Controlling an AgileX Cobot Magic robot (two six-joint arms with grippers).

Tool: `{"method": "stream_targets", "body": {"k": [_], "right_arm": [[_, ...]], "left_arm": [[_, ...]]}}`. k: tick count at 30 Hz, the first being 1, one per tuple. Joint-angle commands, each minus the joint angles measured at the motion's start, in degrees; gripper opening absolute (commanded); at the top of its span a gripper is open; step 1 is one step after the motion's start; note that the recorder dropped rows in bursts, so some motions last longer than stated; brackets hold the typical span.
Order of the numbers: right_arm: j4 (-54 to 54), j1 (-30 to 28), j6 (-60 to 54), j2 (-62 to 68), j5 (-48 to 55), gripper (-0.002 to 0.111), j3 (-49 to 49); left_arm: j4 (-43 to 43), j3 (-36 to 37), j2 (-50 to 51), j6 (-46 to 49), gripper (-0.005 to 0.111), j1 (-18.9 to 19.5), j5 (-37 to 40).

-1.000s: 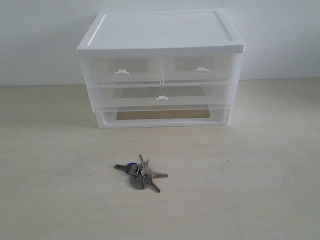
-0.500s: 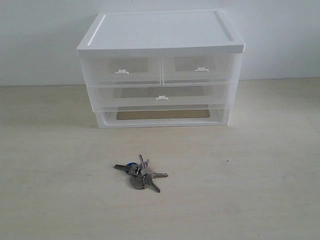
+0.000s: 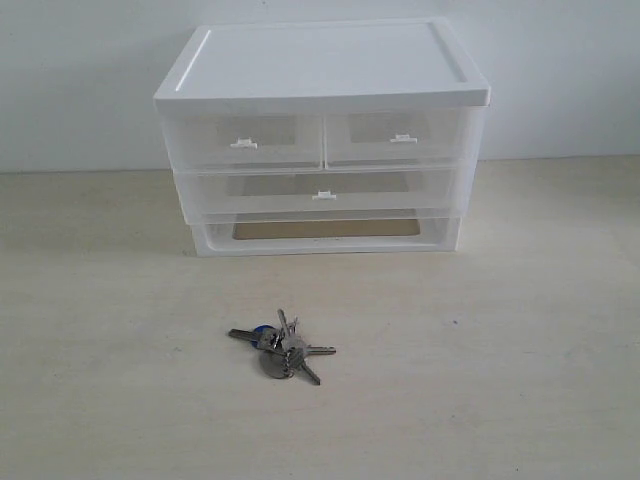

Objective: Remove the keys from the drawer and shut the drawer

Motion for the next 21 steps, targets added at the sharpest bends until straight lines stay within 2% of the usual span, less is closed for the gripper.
{"method": "stream_targets", "body": {"k": [1,5,10,13,21], "right_arm": [[-0.3,-0.3,-0.8,-0.1,-3.6,0.0,0.2],[-1.6,-0.3,-0.4,0.0,-4.8,0.0,0.3],[-6.2,-1.6,-0.6,-0.9,-18.2,0.0,5.6],[-6.1,-5.1,1.1,-1.3,-20.5,0.0,8.1],[-6.1,-20.3,5.4,-1.3,-20.4,0.0,12.8]], "left_arm": [[-0.5,0.2,-0.2,-0.6,0.004,0.3,0.1],[-0.5,0.2,-0.2,-0.6,0.004,0.3,0.1],[-0.5,0.2,-0.2,-0.6,0.004,0.3,0.1],[-0.5,0.2,-0.2,-0.6,0.004,0.3,0.1],[-0.4,0.2,-0.2,-0.6,0.004,0.3,0.0]]}}
